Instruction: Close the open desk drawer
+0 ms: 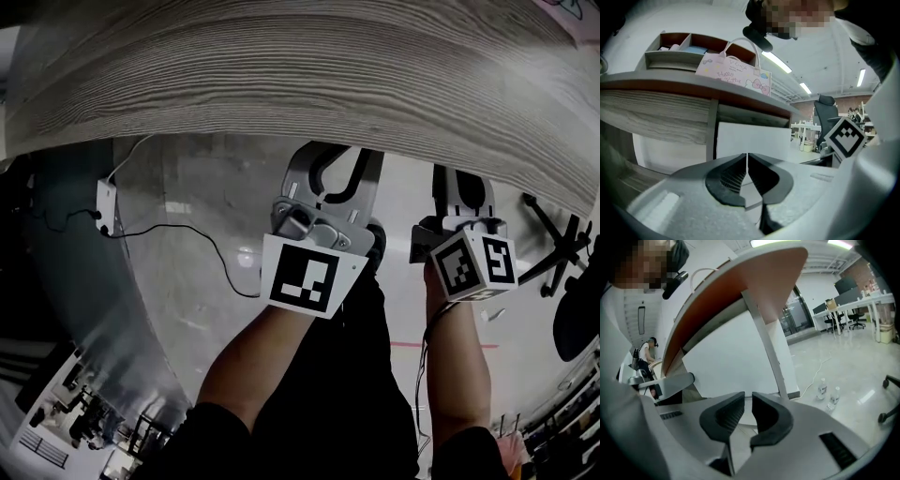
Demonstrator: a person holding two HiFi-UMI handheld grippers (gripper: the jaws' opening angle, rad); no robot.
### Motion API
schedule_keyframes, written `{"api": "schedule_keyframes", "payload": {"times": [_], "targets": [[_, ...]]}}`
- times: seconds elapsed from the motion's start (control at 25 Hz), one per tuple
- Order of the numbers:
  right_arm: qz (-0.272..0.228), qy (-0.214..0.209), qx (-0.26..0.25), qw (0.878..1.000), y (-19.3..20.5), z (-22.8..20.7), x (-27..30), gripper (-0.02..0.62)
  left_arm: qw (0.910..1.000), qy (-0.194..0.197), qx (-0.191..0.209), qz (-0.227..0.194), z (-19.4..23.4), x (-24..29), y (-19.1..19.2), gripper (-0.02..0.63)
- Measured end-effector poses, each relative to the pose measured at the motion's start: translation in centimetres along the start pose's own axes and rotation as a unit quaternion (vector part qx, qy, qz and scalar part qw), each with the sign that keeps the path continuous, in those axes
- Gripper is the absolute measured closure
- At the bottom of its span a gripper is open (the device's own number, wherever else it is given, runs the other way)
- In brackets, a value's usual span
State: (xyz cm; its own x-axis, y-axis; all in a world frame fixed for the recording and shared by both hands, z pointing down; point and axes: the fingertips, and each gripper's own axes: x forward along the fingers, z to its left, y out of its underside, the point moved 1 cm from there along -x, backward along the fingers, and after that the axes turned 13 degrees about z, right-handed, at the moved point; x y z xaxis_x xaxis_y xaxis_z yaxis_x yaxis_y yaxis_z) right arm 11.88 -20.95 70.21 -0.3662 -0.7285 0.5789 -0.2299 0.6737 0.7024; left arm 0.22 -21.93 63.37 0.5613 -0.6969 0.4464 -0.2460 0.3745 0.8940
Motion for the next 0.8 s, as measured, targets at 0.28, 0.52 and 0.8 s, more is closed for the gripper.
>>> {"api": "schedule_keyframes", "payload": {"times": [0.28, 0.52, 0.8], "targets": [[0.022, -0.012, 0.008, 1.000, -0.2, -0.4, 2.0, 0.522, 0.9993, 0.003, -0.036, 0.010, 0.1, 0.3, 1.2, 0.597], [0.020, -0.018, 0.026, 0.999, 0.1, -0.1, 1.9, 0.548, 0.9997, 0.006, -0.026, 0.002, 0.1, 0.1, 0.3, 0.597], [0.027, -0.019, 0.046, 0.998, -0.2, -0.4, 2.0, 0.551, 0.9997, -0.010, -0.020, 0.003, 0.6, 0.9, -0.1, 0.597]]}}
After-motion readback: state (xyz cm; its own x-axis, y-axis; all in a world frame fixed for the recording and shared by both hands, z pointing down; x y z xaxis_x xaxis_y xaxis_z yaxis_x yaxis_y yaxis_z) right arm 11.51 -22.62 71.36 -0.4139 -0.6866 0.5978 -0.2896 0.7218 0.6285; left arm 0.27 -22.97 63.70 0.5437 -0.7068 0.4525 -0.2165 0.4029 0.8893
